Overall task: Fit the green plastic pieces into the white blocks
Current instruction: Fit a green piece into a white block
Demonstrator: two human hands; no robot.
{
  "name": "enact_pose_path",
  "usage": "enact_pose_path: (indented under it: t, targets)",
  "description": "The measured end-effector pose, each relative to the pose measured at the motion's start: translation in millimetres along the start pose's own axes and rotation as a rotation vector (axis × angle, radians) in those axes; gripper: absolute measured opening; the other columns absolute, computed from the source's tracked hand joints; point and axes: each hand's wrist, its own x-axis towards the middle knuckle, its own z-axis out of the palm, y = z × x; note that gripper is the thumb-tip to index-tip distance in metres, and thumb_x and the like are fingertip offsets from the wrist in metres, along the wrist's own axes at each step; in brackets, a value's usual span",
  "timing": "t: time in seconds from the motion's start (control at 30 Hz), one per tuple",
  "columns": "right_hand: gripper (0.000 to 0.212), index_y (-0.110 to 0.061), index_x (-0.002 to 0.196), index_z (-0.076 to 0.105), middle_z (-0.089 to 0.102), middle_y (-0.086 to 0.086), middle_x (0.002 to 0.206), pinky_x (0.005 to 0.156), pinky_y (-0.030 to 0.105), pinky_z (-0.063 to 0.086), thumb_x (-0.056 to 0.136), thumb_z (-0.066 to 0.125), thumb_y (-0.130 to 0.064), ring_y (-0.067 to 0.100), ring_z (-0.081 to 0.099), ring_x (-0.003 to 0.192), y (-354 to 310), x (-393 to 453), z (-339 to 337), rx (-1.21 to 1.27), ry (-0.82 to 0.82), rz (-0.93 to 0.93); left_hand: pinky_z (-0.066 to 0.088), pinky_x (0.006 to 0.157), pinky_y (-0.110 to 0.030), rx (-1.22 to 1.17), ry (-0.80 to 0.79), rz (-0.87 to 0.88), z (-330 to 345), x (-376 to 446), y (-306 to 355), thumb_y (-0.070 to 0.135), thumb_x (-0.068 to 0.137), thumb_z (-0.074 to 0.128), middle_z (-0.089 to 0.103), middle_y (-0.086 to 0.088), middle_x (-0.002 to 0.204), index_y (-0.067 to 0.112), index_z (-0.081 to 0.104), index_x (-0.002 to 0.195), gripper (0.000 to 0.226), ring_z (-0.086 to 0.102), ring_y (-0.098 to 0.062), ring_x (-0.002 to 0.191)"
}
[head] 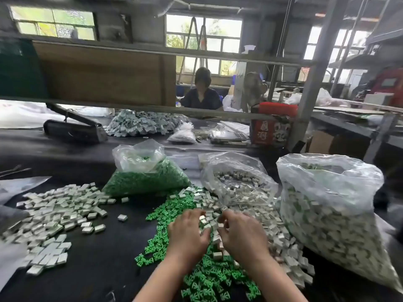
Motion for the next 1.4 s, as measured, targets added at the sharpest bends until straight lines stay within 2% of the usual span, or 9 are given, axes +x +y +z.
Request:
enact_pose_path:
  t: [0.17, 0.3, 0.43, 0.6, 0.77, 0.93, 1.03, 1.2, 1.4]
  targets:
    - [0.046, -0.024, 0.136, 0.046, 0.043, 0.001, 0.144, 0.111, 0.042, 0.026, 0.092, 0.054, -0.032, 0.024, 0.029, 0.136, 15, 36, 35, -0.018, -0.124, 0.301, -0.01, 0.113, -0.062, 0.149, -0.196, -0.311, 21, 46, -30, 0.086, 0.078, 0.033, -0.014, -0.009, 0.163, 0.046, -0.003, 0.152, 0.091, -0.016, -0.036, 0.148]
    - [0.057, -0.028, 0.147, 0.033, 0.014, 0.002, 0.16, 0.115, 0.049, 0.025, 0.093, 0.051, -0.031, 0.03, 0.01, 0.147, 28, 43, 64, 0.032, -0.086, 0.37, -0.018, 0.106, -0.068, 0.247, -0.204, -0.321, 41, 61, -36, 0.097, 0.058, 0.007, -0.024, -0.006, 0.159, 0.052, -0.013, 0.147, 0.102, -0.022, -0.035, 0.146]
    - [0.045, -0.028, 0.139, 0.043, 0.034, 0.003, 0.151, 0.109, 0.043, 0.032, 0.095, 0.046, -0.033, 0.027, 0.029, 0.137, 32, 54, 73, -0.033, -0.006, 0.3, -0.012, 0.112, -0.064, 0.23, -0.205, -0.252, 50, 72, -32, 0.09, 0.073, 0.013, -0.012, 0.002, 0.163, 0.054, -0.003, 0.147, 0.084, -0.008, -0.032, 0.15]
    - [0.029, -0.029, 0.121, 0.054, 0.05, -0.001, 0.127, 0.083, 0.033, 0.034, 0.093, 0.052, -0.033, 0.017, 0.044, 0.108, 32, 68, 81, -0.062, 0.085, 0.281, 0.019, 0.113, -0.056, 0.184, -0.015, -0.17, 52, 69, -41, 0.08, 0.083, 0.033, 0.033, 0.01, 0.152, 0.049, 0.033, 0.142, 0.067, 0.029, -0.023, 0.139]
    - [0.033, -0.03, 0.126, 0.052, 0.056, 0.0, 0.126, 0.095, 0.036, 0.041, 0.094, 0.051, -0.033, 0.02, 0.048, 0.114, 32, 74, 90, -0.081, 0.059, 0.272, 0.03, 0.106, -0.046, 0.161, -0.012, -0.127, 53, 79, -44, 0.073, 0.087, 0.039, 0.043, 0.006, 0.137, 0.046, 0.04, 0.136, 0.056, 0.034, -0.022, 0.129]
    - [0.023, -0.033, 0.119, 0.057, 0.063, -0.006, 0.11, 0.078, 0.029, 0.04, 0.096, 0.051, -0.035, 0.014, 0.053, 0.097, 35, 73, 89, -0.077, 0.129, 0.258, 0.046, 0.087, -0.026, -0.032, 0.066, -0.042, 51, 78, -40, 0.053, 0.089, 0.06, 0.054, 0.007, 0.113, 0.034, 0.059, 0.113, 0.031, 0.053, -0.009, 0.1]
    - [0.022, -0.034, 0.115, 0.057, 0.065, -0.009, 0.108, 0.072, 0.03, 0.029, 0.097, 0.049, -0.042, 0.013, 0.055, 0.094, 35, 73, 88, -0.099, 0.177, 0.25, 0.04, 0.065, -0.009, -0.144, 0.113, -0.02, 49, 78, -38, 0.037, 0.091, 0.065, 0.055, 0.01, 0.101, 0.026, 0.067, 0.101, 0.015, 0.054, 0.004, 0.076]
    - [0.022, -0.029, 0.112, 0.062, 0.067, -0.008, 0.105, 0.094, 0.036, 0.044, 0.096, 0.051, -0.04, 0.013, 0.06, 0.094, 36, 75, 86, -0.037, 0.188, 0.229, 0.04, 0.068, -0.009, -0.253, 0.127, -0.019, 45, 81, -37, 0.029, 0.092, 0.066, 0.058, 0.01, 0.095, 0.019, 0.071, 0.099, 0.014, 0.054, 0.002, 0.08]
    - [0.017, -0.025, 0.108, 0.066, 0.069, -0.006, 0.09, 0.084, 0.034, 0.049, 0.094, 0.058, -0.031, 0.013, 0.062, 0.08, 35, 75, 80, 0.039, 0.236, 0.197, 0.045, 0.072, -0.017, -0.281, 0.107, -0.027, 41, 81, -33, 0.028, 0.09, 0.068, 0.063, 0.008, 0.095, 0.019, 0.07, 0.092, 0.01, 0.056, -0.004, 0.077]
